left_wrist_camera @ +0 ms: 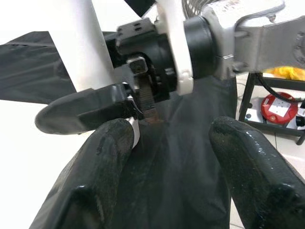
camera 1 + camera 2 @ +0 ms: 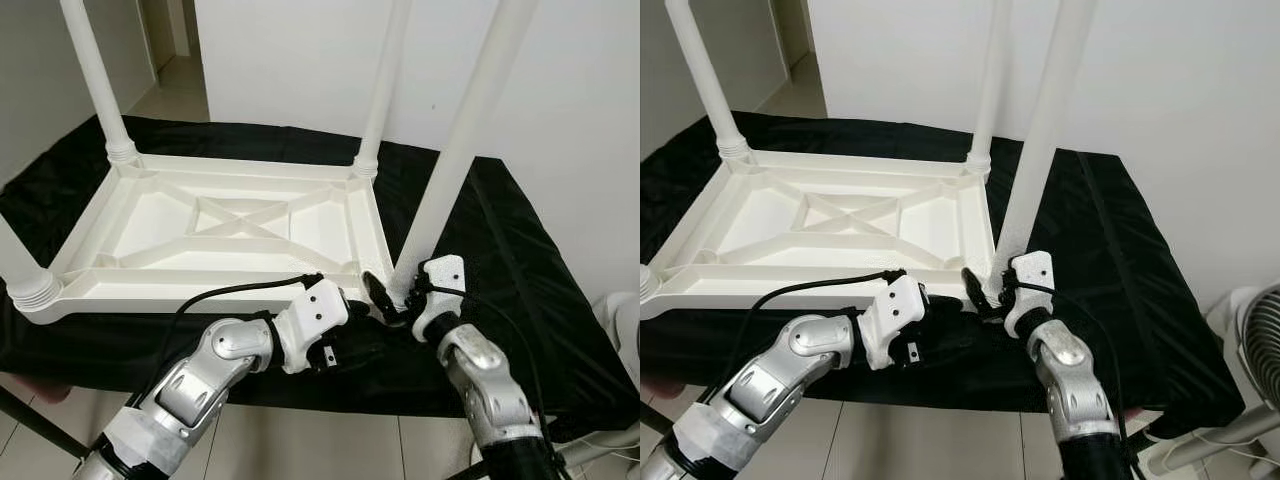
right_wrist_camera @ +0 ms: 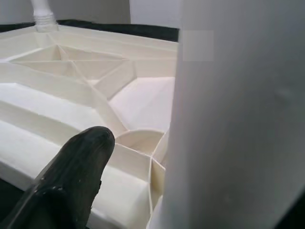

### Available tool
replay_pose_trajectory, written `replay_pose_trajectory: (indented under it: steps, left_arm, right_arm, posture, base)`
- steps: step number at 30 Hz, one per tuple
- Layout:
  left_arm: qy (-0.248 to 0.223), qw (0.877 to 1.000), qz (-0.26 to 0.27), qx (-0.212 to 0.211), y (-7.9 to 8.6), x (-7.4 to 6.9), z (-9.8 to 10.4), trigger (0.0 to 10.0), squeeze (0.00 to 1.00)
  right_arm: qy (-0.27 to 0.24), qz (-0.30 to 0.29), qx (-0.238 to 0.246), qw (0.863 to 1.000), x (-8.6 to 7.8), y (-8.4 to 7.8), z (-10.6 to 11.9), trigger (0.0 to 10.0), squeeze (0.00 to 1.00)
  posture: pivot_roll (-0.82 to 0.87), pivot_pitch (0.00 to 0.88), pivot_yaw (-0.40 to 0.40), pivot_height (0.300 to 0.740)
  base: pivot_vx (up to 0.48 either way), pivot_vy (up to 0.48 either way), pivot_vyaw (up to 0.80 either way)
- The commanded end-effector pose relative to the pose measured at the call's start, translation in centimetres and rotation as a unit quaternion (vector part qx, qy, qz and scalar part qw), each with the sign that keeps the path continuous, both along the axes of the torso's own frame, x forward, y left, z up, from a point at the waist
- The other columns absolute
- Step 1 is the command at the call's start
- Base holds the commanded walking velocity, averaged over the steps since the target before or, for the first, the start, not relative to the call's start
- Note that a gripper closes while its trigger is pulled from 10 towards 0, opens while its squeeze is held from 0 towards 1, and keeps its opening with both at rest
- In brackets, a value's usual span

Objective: Building children table

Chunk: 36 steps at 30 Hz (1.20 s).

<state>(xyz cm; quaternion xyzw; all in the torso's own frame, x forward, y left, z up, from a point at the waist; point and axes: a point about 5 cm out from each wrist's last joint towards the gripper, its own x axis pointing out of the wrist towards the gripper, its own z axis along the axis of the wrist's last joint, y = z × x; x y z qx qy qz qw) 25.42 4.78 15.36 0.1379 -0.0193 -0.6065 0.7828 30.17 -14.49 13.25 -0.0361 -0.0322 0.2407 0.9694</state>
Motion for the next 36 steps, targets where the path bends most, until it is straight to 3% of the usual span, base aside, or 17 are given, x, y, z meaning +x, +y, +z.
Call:
replay_pose_trajectory:
  steps: [1, 5, 6, 7, 8, 9, 10, 22, 23, 30, 36]
  left_arm:
    - [-0.001, 1.0, -0.031, 0.005, -0.3, -0.3, 0.2, 10.0, 0.0]
    - [-0.001, 1.0, -0.03, 0.004, -0.4, -0.4, 0.1, 10.0, 0.0]
    - [-0.001, 1.0, -0.03, 0.005, -0.5, -0.5, 0.1, 10.0, 0.0]
    - [-0.001, 1.0, -0.03, 0.005, -0.5, -0.5, 0.1, 10.0, 0.0]
    - [-0.001, 1.0, -0.03, 0.006, -0.6, -0.5, 0.0, 10.0, 0.0]
    - [-0.001, 1.0, -0.03, 0.006, -0.6, -0.5, 0.0, 10.0, 0.0]
    - [-0.001, 1.0, -0.03, 0.006, -0.6, -0.6, 0.0, 10.0, 0.0]
    - [-0.001, 1.0, -0.029, 0.006, -0.6, -0.5, 0.0, 10.0, 0.0]
    - [-0.001, 1.0, -0.03, 0.006, -0.6, -0.5, 0.0, 10.0, 0.0]
    - [-0.002, 1.0, -0.03, 0.008, -0.6, -0.6, -0.1, 10.0, 0.0]
    - [0.0, 1.0, -0.029, 0.009, -0.5, -0.6, -0.2, 10.0, 0.0]
  right_arm:
    - [0.009, 0.023, -0.01, 1.0, 0.2, 0.2, -0.5, 10.0, 0.0]
    - [0.022, 0.06, -0.03, 0.997, 0.5, 0.7, -1.2, 10.0, 0.0]
    - [0.027, 0.067, -0.032, 0.997, 0.7, 0.8, -1.4, 4.7, 0.0]
    - [0.027, 0.067, -0.032, 0.997, 0.7, 0.8, -1.4, 4.7, 0.0]
    - [0.03, 0.068, -0.031, 0.997, 0.8, 0.9, -1.5, 2.3, 0.0]
    - [0.03, 0.068, -0.031, 0.997, 0.8, 0.9, -1.5, 2.3, 0.0]
    - [0.031, 0.074, -0.029, 0.996, 0.8, 0.9, -1.5, 0.0, 0.0]
    - [0.045, 0.076, -0.025, 0.996, 0.5, 0.4, -2.5, 0.0, 0.0]
    - [0.041, 0.058, -0.013, 0.997, 0.4, 0.4, -2.2, 10.0, 0.0]
    - [0.042, -0.002, 0.001, 0.999, 0.0, 1.0, -2.0, 10.0, 0.0]
    - [0.068, -0.148, 0.022, 0.986, -0.1, 1.0, -2.5, 10.0, 0.0]
  posture:
    - [-0.1, 0.0, -0.054, 0.74]
    - [-0.09, 0.0, -0.055, 0.74]
    - [-0.09, 0.0, -0.059, 0.74]
    - [-0.09, 0.0, -0.059, 0.74]
    - [-0.08, 0.0, -0.06, 0.74]
    - [-0.08, 0.0, -0.06, 0.74]
    - [-0.08, 0.0, -0.062, 0.74]
    - [-0.1, 0.0, -0.06, 0.74]
    - [-0.1, 0.0, -0.06, 0.74]
    - [-0.1, 0.0, -0.063, 0.74]
    - [-0.1, 0.0, -0.062, 0.74]
  base:
    - [0.0, 0.0, 0.0]
    - [0.0, 0.0, 0.0]
    - [0.0, 0.0, 0.0]
    - [0.0, 0.0, 0.0]
    - [0.0, 0.0, 0.0]
    - [0.0, 0.0, 0.0]
    - [0.0, 0.0, 0.0]
    - [0.0, 0.0, 0.0]
    - [0.0, 0.0, 0.0]
    - [0.0, 0.0, 0.0]
    - [0.0, 0.0, 0.0]
